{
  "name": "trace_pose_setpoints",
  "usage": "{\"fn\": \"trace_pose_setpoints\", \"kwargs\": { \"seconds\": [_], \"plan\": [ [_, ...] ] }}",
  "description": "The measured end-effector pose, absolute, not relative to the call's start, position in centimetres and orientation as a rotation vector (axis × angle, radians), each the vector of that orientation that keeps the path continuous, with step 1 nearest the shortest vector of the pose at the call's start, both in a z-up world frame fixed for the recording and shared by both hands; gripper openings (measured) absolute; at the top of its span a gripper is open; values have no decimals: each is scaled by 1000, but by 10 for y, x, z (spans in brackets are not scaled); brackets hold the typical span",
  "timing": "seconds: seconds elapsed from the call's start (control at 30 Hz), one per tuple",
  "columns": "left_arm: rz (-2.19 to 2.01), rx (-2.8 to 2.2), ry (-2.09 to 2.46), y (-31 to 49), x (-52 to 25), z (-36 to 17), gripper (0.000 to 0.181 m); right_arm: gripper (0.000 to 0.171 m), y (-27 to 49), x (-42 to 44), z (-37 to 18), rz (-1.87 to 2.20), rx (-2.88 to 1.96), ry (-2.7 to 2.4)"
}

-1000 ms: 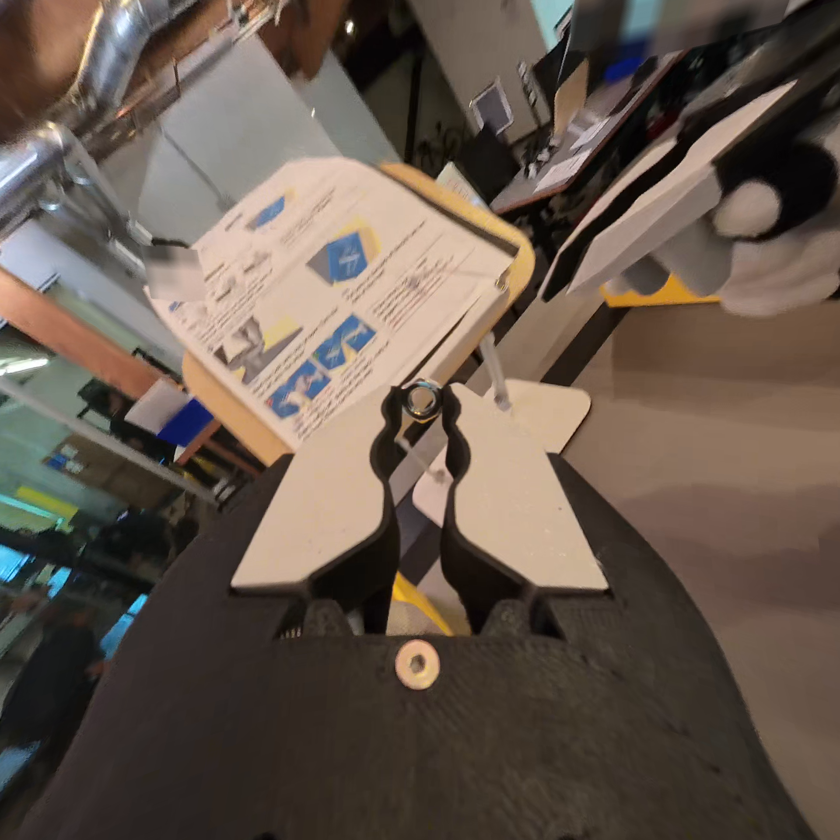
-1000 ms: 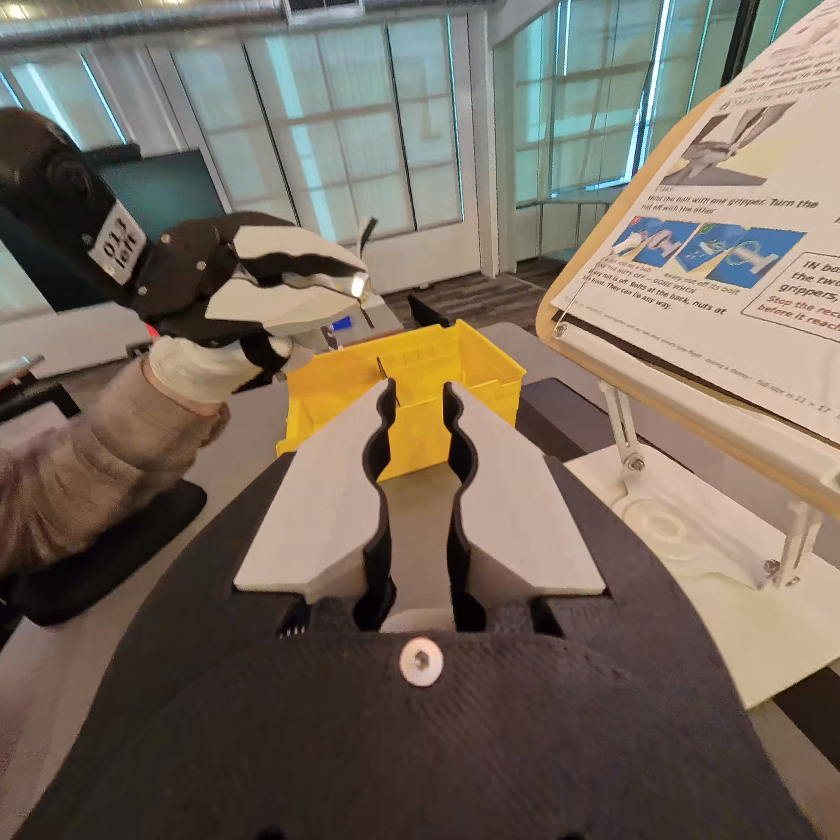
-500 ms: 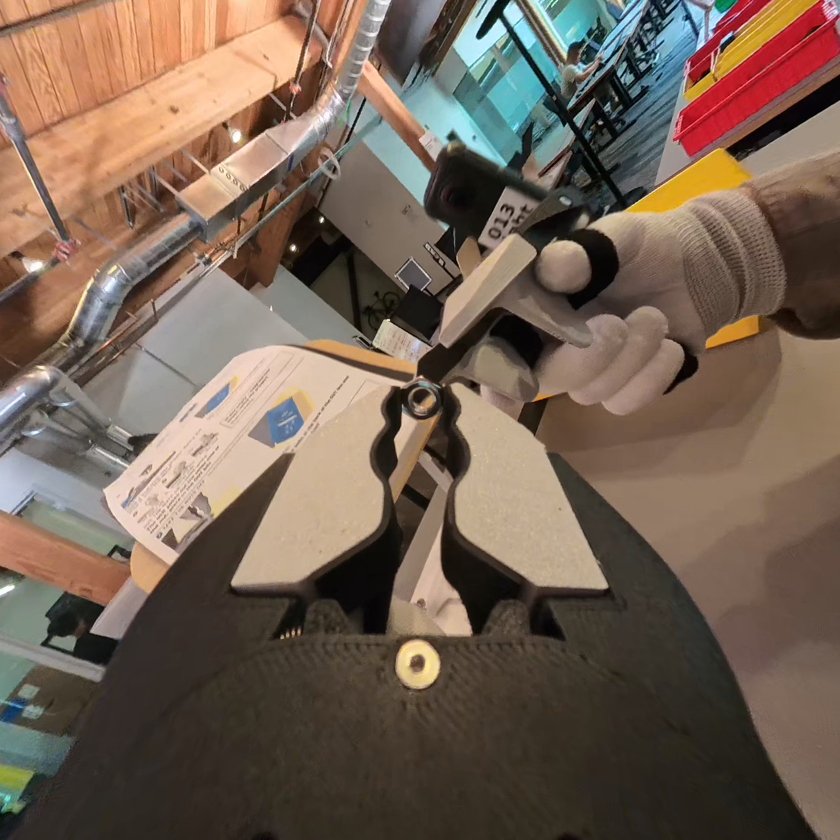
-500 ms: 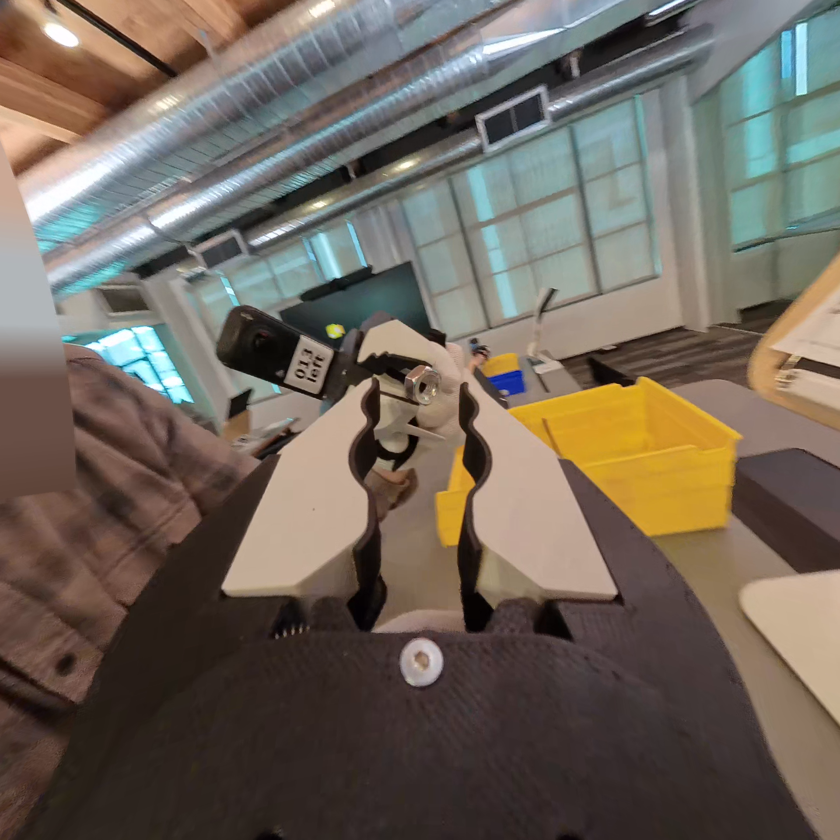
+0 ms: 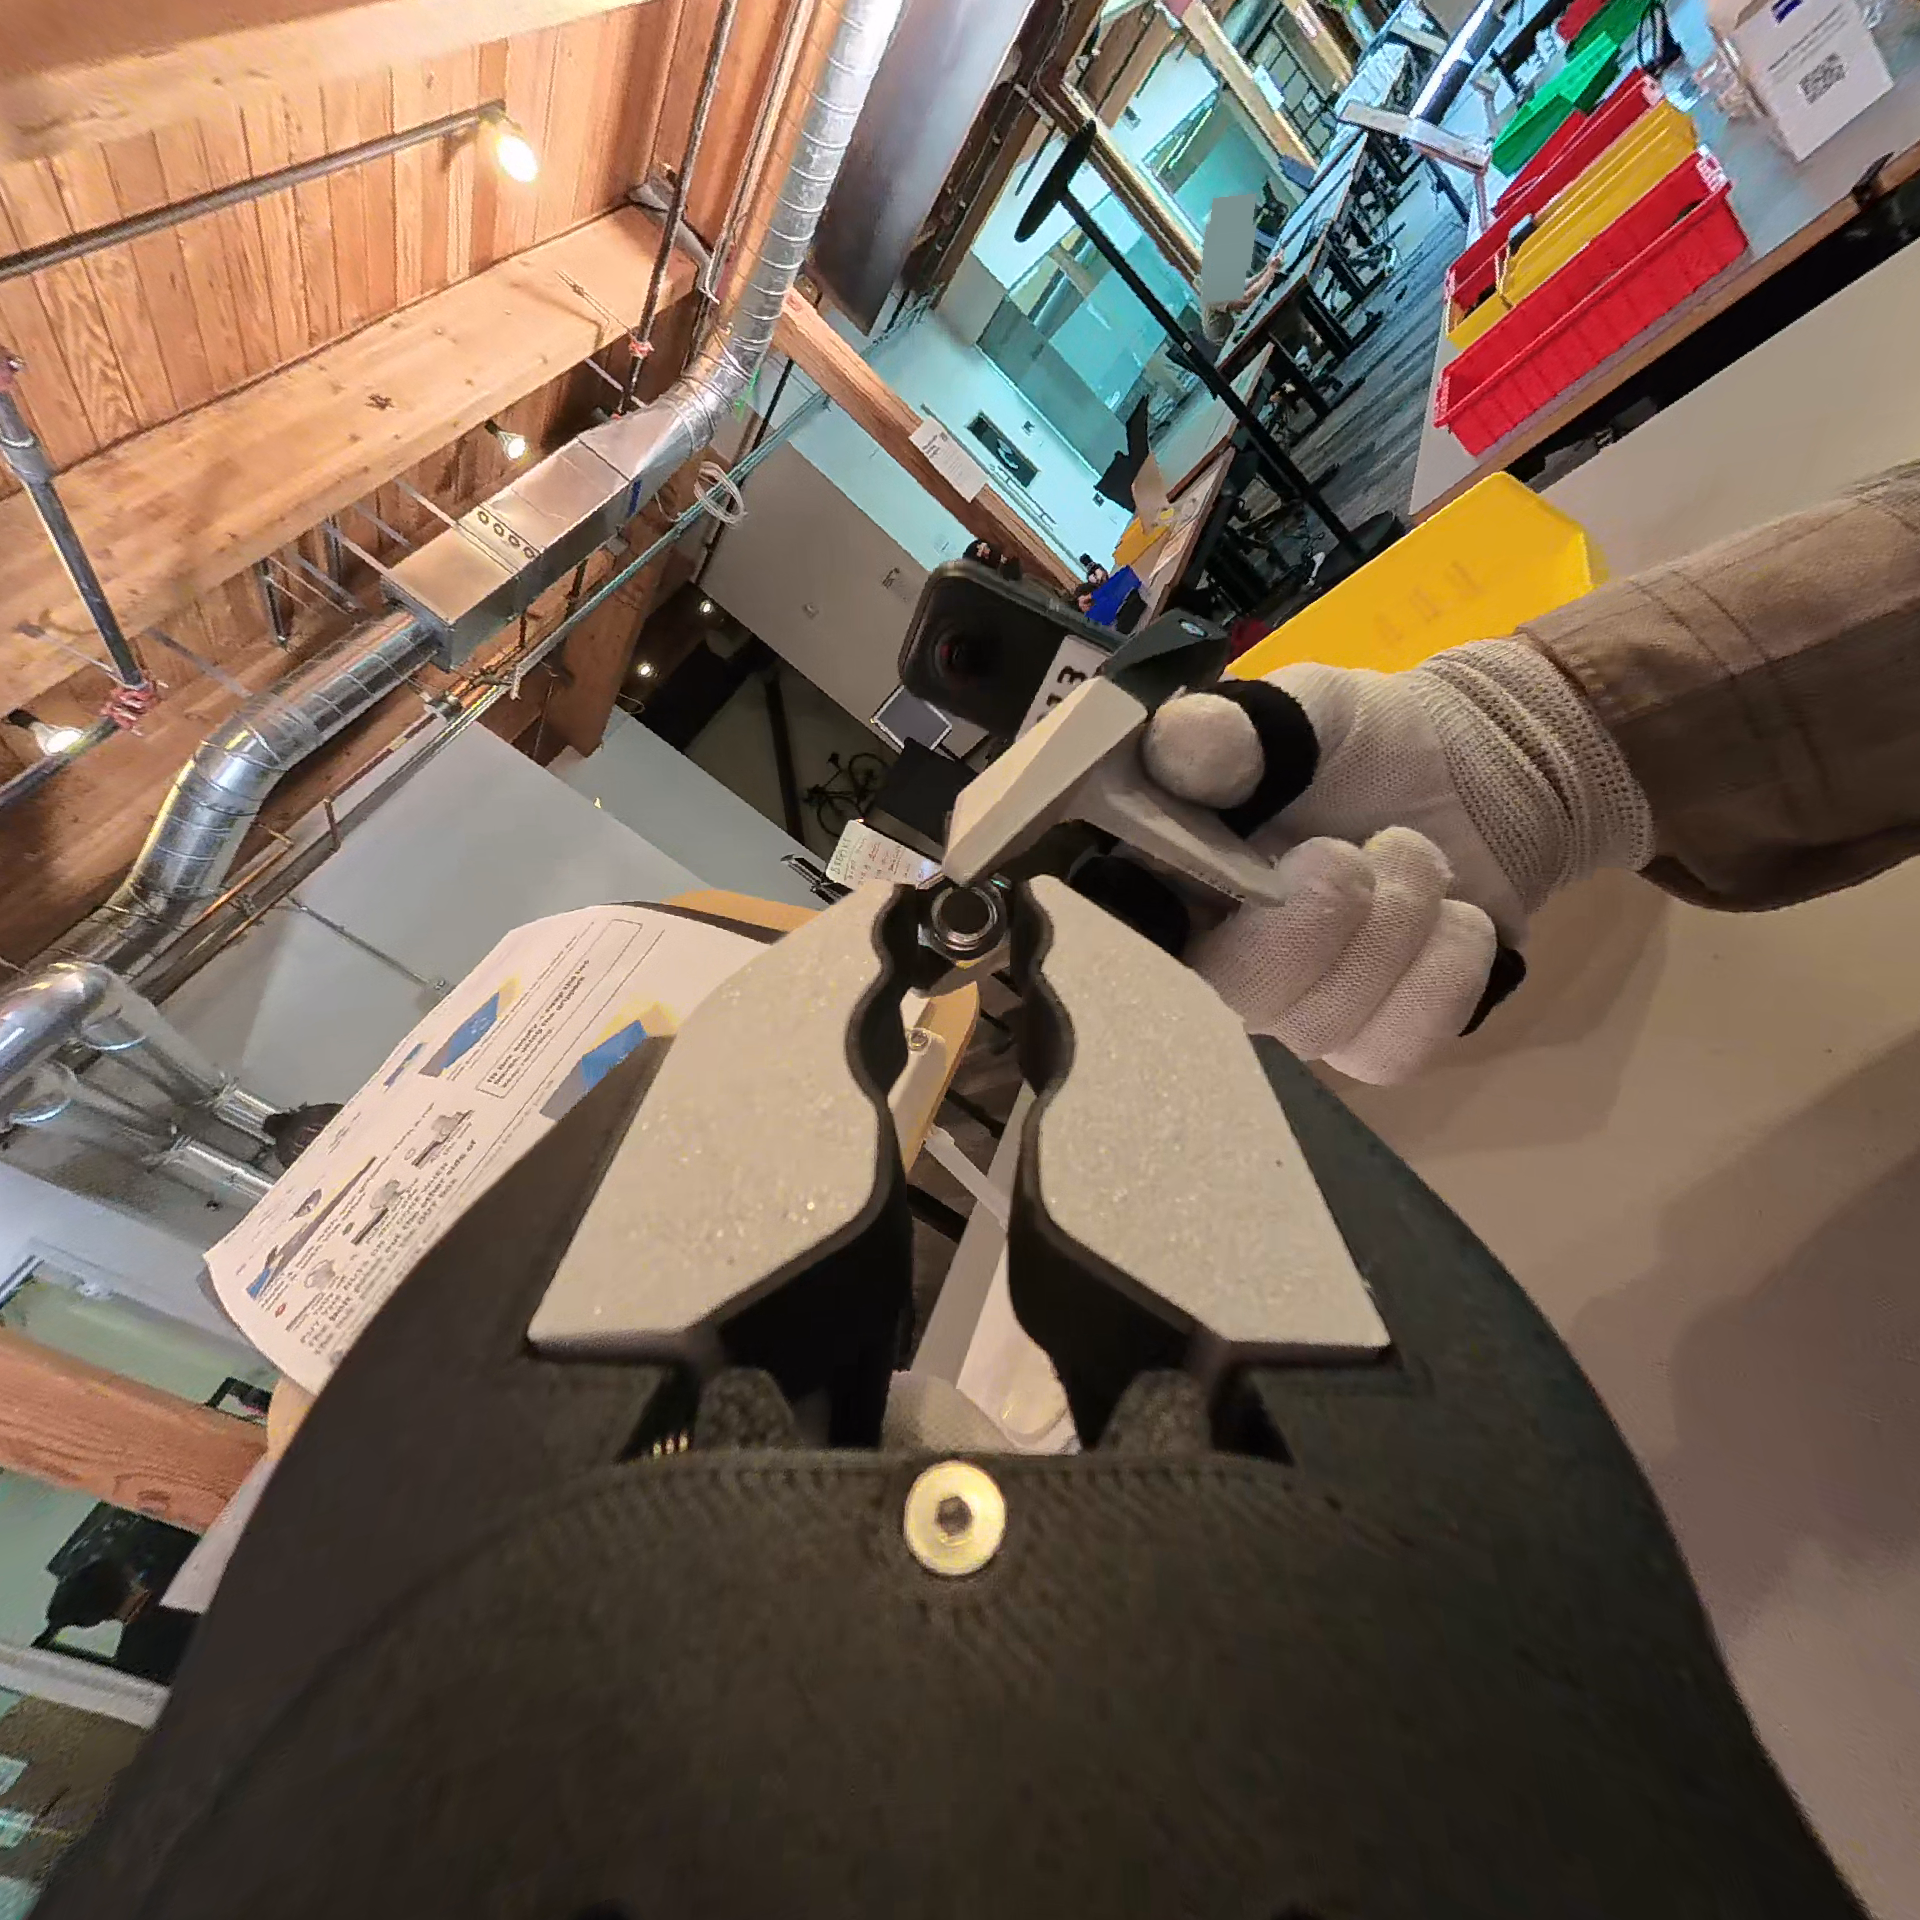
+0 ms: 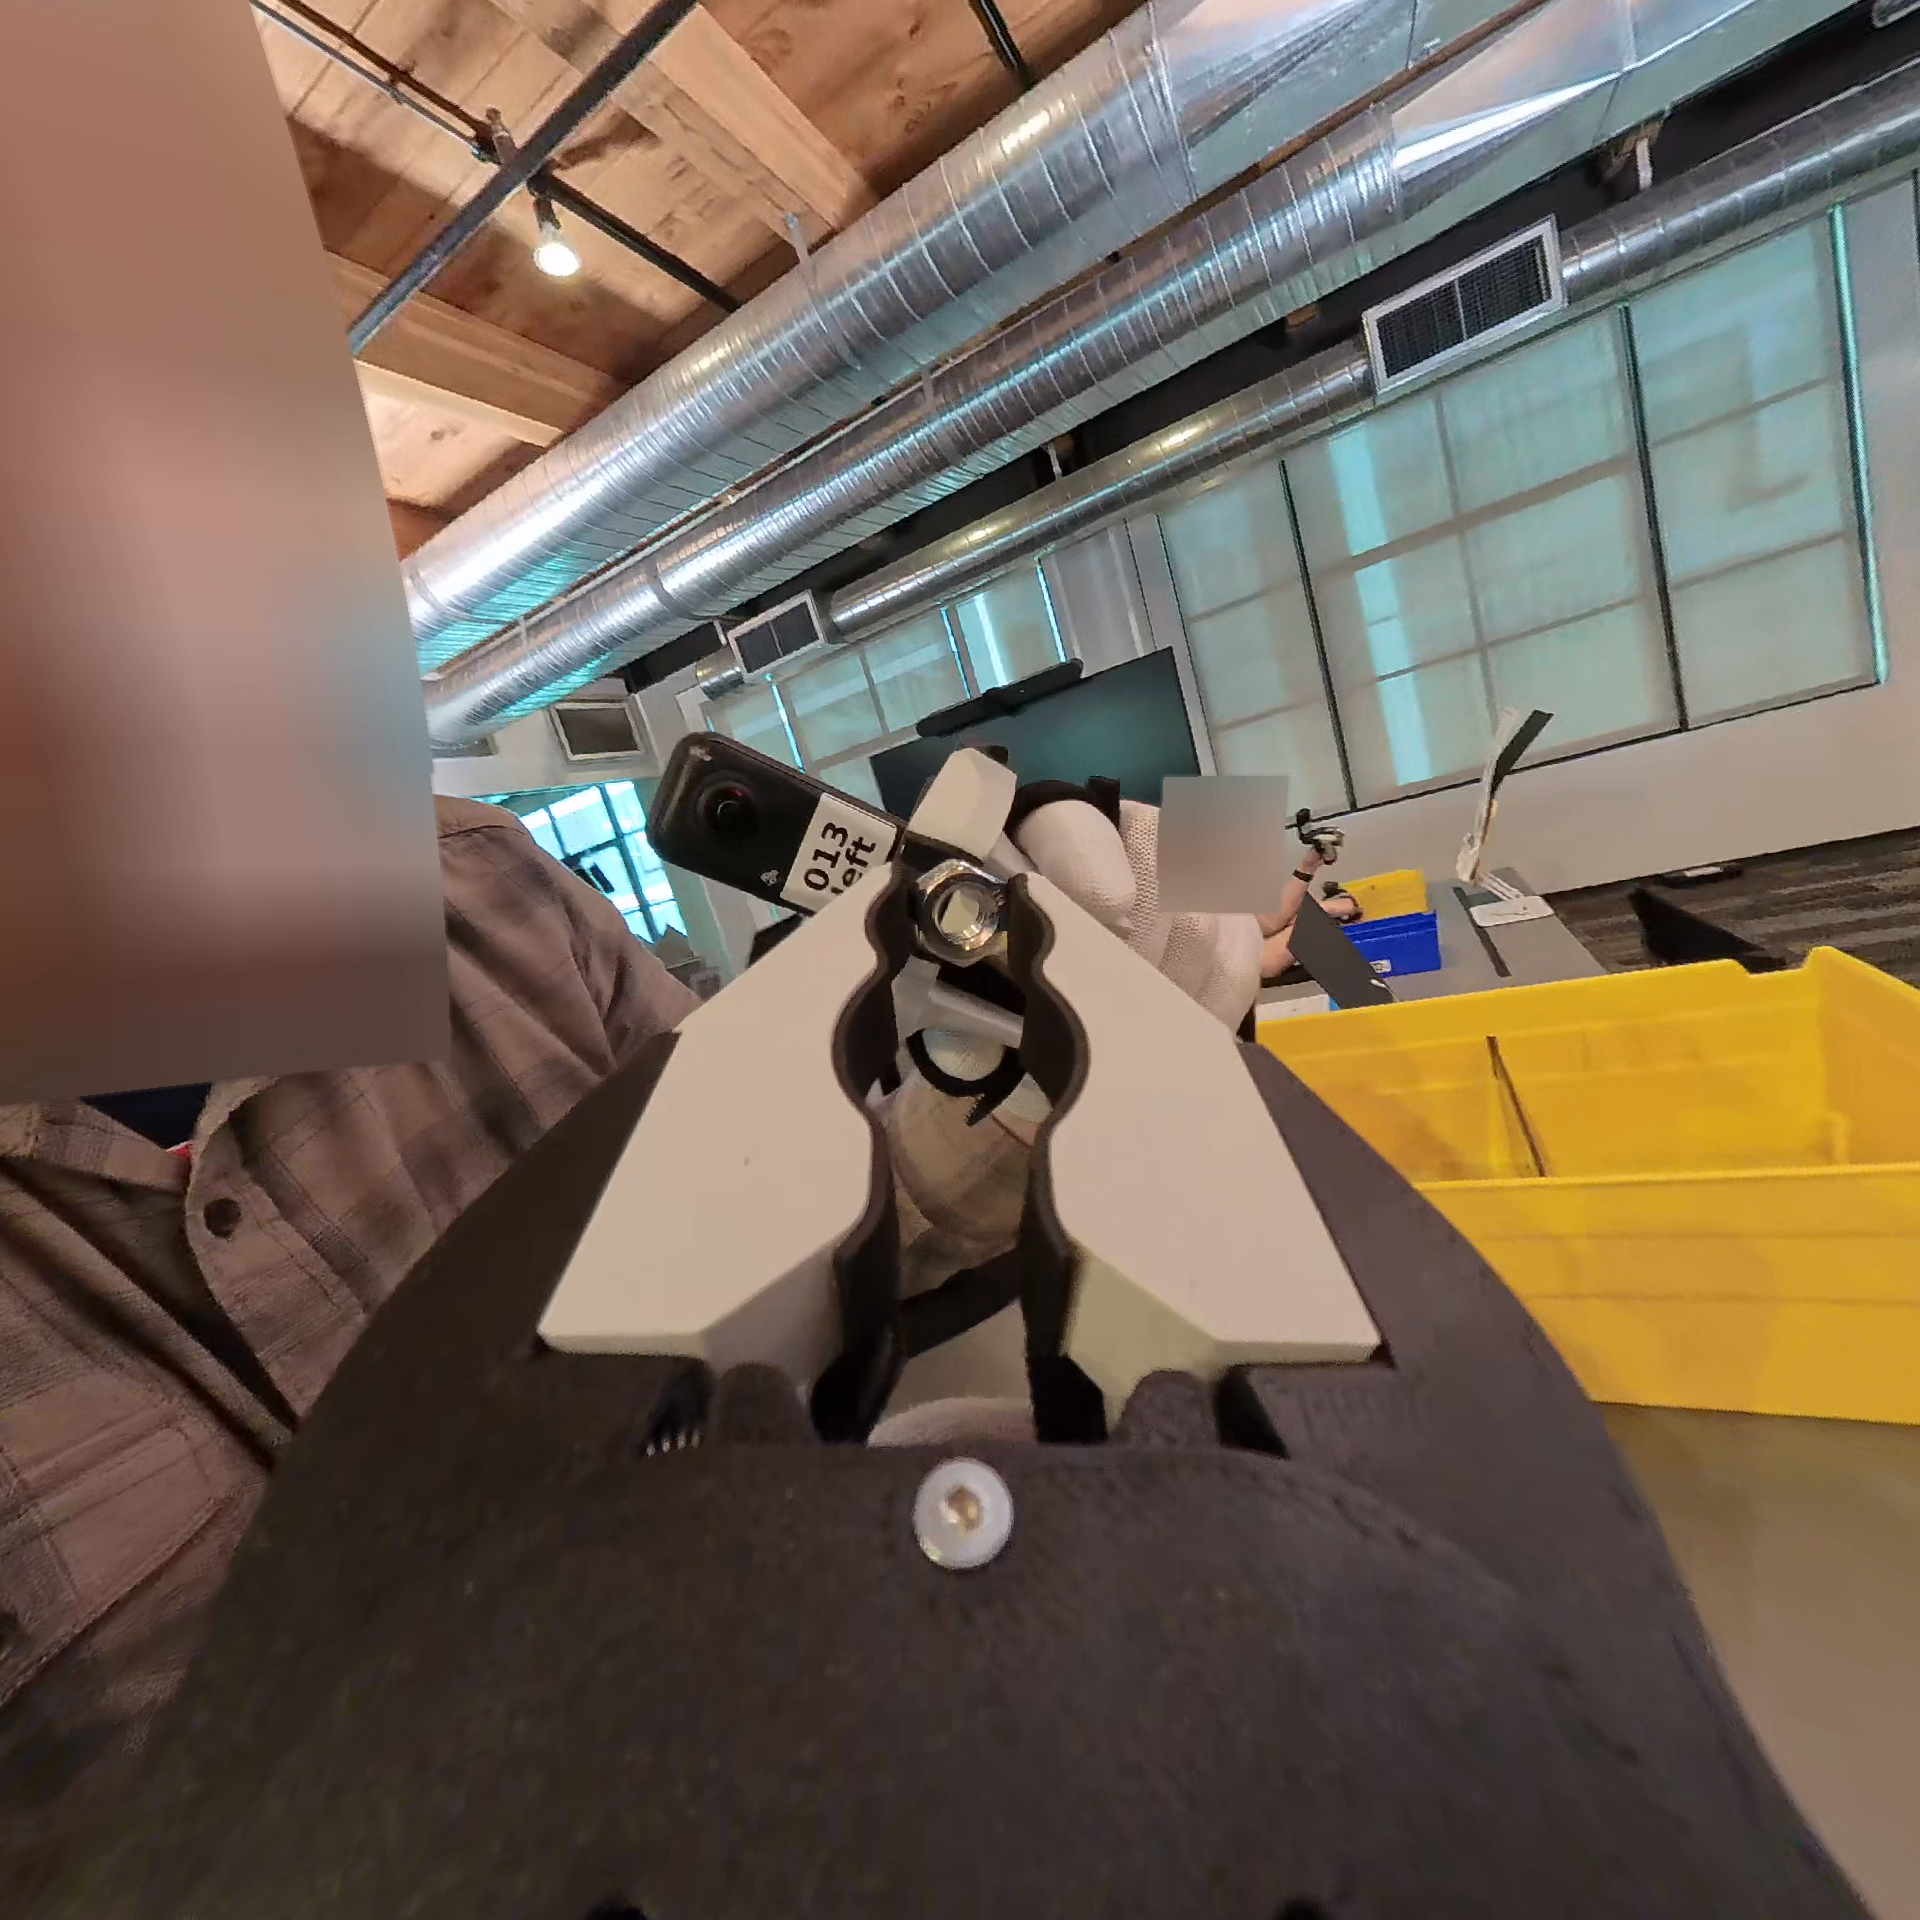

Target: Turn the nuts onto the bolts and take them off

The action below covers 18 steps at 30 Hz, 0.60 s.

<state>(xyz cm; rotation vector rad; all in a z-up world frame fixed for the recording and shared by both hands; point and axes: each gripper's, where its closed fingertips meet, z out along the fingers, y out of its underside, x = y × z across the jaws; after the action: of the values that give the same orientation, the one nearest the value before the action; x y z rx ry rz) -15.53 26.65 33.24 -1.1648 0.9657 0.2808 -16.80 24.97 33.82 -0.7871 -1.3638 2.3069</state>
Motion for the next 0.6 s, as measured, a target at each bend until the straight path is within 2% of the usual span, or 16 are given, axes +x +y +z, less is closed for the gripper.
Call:
{"fn": "trace_pose_setpoints", "kwargs": {
  "seconds": [0.03, 0.13, 0.23, 0.43, 0.6],
  "plan": [
    [279, -1167, 962, 267, -156, 332, 17, 16, 251, -169, 338, 2281, -792, -1366],
    [270, -1217, 950, 271, -161, 329, 17, 16, 256, -173, 335, 2186, -842, -1378],
    [251, -1318, 976, 272, -172, 319, 33, 16, 271, -172, 326, 2024, -927, -1425],
    [332, -1465, 961, 270, -215, 311, 31, 17, 298, -175, 206, 1086, -1213, -1976],
    [401, -1538, 986, 271, -228, 300, 28, 17, 283, -160, 128, 729, -1266, -2373]
  ]
}}
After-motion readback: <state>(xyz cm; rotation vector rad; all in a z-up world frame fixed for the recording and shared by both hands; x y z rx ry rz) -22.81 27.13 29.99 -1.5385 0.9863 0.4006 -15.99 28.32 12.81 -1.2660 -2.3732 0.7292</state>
